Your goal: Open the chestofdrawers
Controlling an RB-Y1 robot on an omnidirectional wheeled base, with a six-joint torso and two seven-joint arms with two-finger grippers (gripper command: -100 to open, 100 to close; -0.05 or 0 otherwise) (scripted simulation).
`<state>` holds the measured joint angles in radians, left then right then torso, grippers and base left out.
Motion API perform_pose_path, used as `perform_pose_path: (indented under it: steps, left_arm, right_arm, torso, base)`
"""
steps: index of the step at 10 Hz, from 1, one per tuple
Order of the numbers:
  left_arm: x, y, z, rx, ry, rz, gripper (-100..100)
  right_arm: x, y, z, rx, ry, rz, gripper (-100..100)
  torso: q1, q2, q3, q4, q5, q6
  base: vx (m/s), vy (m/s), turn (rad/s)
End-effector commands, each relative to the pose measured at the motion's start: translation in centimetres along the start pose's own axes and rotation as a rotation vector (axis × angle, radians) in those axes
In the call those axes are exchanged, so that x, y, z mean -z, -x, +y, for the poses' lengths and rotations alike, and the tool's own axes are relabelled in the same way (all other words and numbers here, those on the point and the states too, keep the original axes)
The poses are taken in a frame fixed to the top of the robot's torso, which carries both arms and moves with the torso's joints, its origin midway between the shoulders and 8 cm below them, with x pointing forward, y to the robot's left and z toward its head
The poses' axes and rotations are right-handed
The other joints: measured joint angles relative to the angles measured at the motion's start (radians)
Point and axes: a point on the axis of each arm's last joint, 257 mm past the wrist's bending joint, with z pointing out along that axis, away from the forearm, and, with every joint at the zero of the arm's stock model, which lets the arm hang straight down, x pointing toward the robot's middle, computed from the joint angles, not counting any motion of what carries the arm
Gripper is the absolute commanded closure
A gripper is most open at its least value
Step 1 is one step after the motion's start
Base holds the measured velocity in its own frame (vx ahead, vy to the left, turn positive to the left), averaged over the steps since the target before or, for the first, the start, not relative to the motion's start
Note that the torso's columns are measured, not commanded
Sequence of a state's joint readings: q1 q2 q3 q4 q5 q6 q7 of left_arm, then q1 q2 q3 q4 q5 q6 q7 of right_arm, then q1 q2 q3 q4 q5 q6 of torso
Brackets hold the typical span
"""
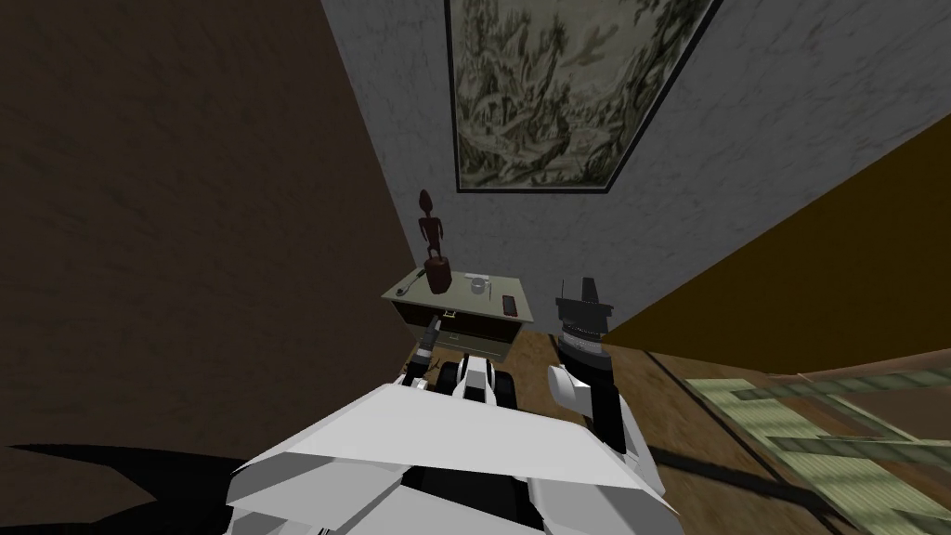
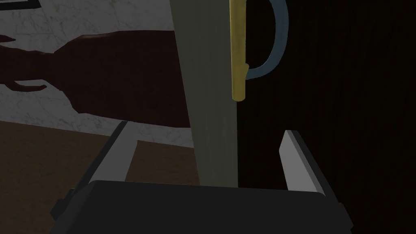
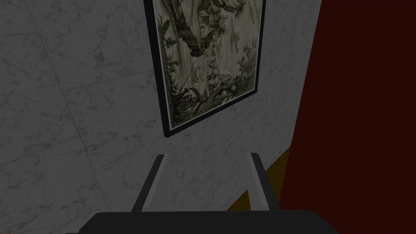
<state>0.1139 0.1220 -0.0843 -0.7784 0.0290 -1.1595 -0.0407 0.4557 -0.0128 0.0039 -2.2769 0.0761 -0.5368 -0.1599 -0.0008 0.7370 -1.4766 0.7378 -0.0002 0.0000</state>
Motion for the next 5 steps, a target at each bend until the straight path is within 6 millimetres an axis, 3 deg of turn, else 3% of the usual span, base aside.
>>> perform_pose_path:
  steps: [1,5]
  left_arm:
    - [1.0,-1.0,1.3,0.018,0.028,0.002,-100]
    - [1.8,-2.5,2.1,0.046,0.047,0.0,-100]
  right_arm:
    - [0.0,0.0,0.0,0.0,0.0,0.0,0]
    - [0.0,0.0,0.0,0.0,0.0,0.0,0]
  torso:
    - [0.0,-0.001,0.0,0.0,0.0,0.0]
    - [0.001,0.003,0.002,0.001,0.0,0.0]
  base:
    - [0.073,-0.025,0.016]
    - [0.045,-0.017,0.012]
